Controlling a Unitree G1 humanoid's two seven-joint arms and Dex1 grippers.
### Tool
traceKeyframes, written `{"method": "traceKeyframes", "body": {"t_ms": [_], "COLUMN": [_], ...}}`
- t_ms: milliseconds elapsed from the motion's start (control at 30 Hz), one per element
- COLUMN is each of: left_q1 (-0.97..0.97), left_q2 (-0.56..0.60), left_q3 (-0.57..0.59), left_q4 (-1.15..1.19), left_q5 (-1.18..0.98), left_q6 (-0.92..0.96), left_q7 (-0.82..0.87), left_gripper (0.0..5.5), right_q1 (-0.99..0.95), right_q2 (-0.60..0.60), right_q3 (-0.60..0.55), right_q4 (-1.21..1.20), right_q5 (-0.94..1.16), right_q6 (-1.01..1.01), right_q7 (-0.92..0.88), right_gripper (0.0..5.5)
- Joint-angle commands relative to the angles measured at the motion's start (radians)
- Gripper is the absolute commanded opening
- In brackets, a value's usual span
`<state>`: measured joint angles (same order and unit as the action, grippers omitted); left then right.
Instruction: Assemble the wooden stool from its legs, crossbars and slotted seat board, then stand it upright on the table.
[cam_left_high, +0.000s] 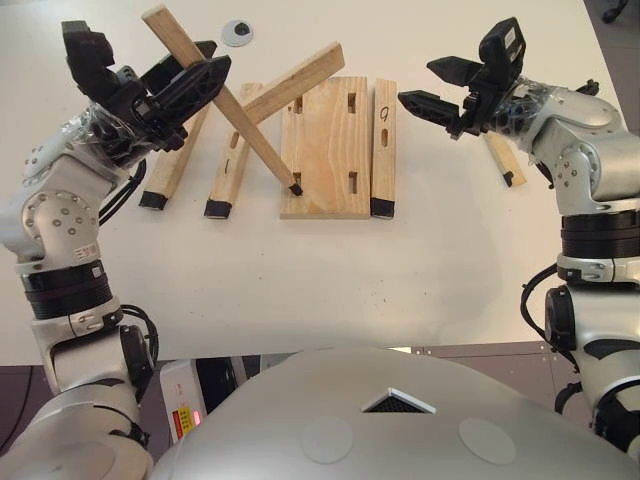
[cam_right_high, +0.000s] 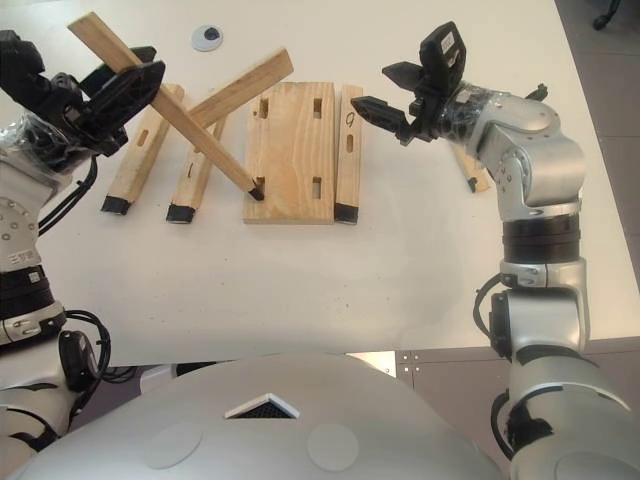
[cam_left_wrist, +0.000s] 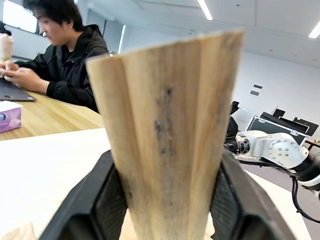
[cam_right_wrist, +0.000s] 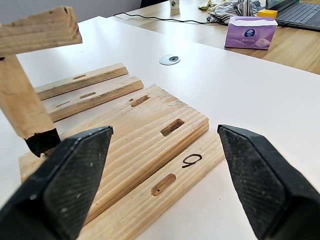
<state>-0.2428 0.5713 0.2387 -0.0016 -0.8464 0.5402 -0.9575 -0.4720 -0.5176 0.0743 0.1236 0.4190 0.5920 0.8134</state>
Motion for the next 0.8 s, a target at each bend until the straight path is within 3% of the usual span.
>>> {"method": "traceKeyframes", "body": {"t_ms": [33,233,400,533,800], "left_q1": [-0.019,0.008,0.037,-0.038,-0.226], "left_q2": [0.003,0.076,0.212,0.300,0.352], "left_q3": [-0.050,-0.129,-0.227,-0.267,-0.349], "left_q4": [0.124,0.173,0.104,0.101,0.190], "left_q5": [0.111,0.210,0.290,0.327,0.413], "left_q6": [-0.059,-0.147,-0.150,-0.118,-0.120], "left_q7": [-0.045,-0.161,-0.278,-0.347,-0.427], "left_gripper": [2.01,2.01,2.01,2.01,2.01], "right_q1": [-0.026,-0.023,-0.009,0.021,0.086], "right_q2": [0.004,-0.001,0.004,0.017,0.041], "right_q3": [0.009,0.011,0.006,0.002,0.020], "right_q4": [0.010,0.004,-0.009,-0.029,-0.079], "right_q5": [-0.017,-0.028,-0.028,-0.025,-0.039], "right_q6": [-0.004,0.001,0.009,0.010,-0.004], "right_q7": [0.022,0.049,0.049,0.029,-0.005], "right_gripper": [3.87,3.87,3.87,3.87,3.87]}}
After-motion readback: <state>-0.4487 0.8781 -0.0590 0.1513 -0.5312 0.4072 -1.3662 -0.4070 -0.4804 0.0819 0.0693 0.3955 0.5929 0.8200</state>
